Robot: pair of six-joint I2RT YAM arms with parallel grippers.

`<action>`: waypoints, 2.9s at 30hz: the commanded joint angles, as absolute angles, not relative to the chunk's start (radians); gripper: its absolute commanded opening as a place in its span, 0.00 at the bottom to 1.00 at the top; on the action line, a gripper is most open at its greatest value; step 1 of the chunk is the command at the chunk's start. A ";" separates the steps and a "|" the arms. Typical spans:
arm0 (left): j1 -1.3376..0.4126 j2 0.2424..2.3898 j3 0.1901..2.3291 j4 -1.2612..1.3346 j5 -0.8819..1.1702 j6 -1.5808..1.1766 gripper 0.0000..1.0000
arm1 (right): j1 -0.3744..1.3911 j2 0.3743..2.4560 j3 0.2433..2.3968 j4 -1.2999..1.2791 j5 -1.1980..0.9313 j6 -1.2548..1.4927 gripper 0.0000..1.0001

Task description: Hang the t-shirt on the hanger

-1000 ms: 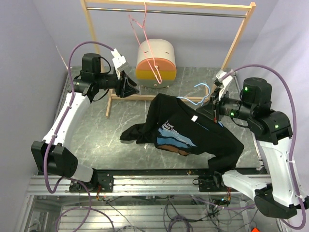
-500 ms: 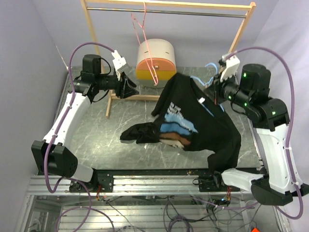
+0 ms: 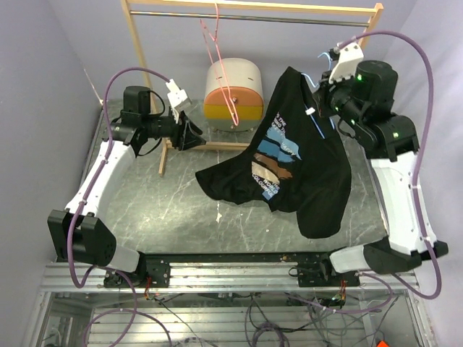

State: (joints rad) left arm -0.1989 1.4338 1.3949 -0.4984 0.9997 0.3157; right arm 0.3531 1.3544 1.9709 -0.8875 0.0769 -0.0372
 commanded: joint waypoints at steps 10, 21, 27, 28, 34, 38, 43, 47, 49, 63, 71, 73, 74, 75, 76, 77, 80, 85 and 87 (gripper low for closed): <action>-0.176 1.392 1.356 -0.447 1.044 0.313 0.55 | 0.260 1.485 2.098 -0.665 0.139 -0.043 0.00; -0.164 1.381 1.314 -0.411 1.057 0.298 0.55 | 0.236 1.516 2.045 -0.471 0.118 -0.020 0.00; -0.158 1.372 1.292 -0.413 1.067 0.310 0.55 | 0.233 1.547 2.067 -0.403 0.118 -0.019 0.00; -0.158 1.370 1.287 -0.412 1.068 0.308 0.55 | 0.233 1.549 2.068 -0.393 0.118 -0.020 0.00; -0.155 1.363 1.270 -0.402 1.079 0.305 0.55 | 0.230 1.570 2.083 -0.367 0.117 -0.017 0.00; -0.153 1.360 1.261 -0.393 1.080 0.303 0.55 | 0.229 1.572 2.077 -0.346 0.114 -0.013 0.00; -0.152 1.358 1.254 -0.395 1.079 0.306 0.55 | 0.230 1.546 2.055 -0.321 0.115 -0.014 0.00; -0.151 1.356 1.247 -0.396 1.081 0.308 0.55 | 0.229 1.507 2.015 -0.304 0.127 -0.022 0.00; -0.150 1.359 1.243 -0.384 1.084 0.299 0.55 | 0.230 1.500 2.009 -0.295 0.134 -0.029 0.00; -0.150 1.374 1.244 -0.375 1.086 0.299 0.54 | 0.214 1.580 2.087 -0.293 0.106 -0.036 0.00; -0.147 1.376 1.238 -0.377 1.087 0.300 0.54 | 0.167 1.667 2.154 -0.288 0.040 -0.011 0.00; -0.146 1.376 1.234 -0.367 1.089 0.293 0.55 | 0.158 1.687 2.159 -0.286 0.026 -0.005 0.00; -0.147 1.377 1.233 -0.363 1.088 0.290 0.54 | 0.155 1.690 2.155 -0.284 0.020 -0.001 0.00; -0.146 1.377 1.232 -0.361 1.087 0.288 0.55 | 0.150 1.692 2.149 -0.282 0.011 0.002 0.00; -0.146 1.379 1.233 -0.358 1.087 0.287 0.54 | 0.147 1.694 2.141 -0.280 0.006 0.006 0.00; -0.146 1.379 1.232 -0.358 1.087 0.286 0.54 | 0.144 1.693 2.129 -0.277 0.002 0.009 0.00; -0.143 1.380 1.232 -0.360 1.084 0.287 0.55 | 0.142 1.682 2.080 -0.274 0.000 0.023 0.00; -0.140 1.379 1.238 -0.384 1.071 0.310 0.55 | 0.141 1.604 1.924 -0.265 0.013 0.048 0.00; -0.140 1.376 1.235 -0.393 1.066 0.315 0.55 | 0.142 1.544 1.830 -0.252 0.022 0.055 0.00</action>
State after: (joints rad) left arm -0.1528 1.3804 1.2366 -0.3958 1.0573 0.2890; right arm 0.1505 1.6249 1.9514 -0.2424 0.0074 0.0269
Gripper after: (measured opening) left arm 0.546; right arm 0.023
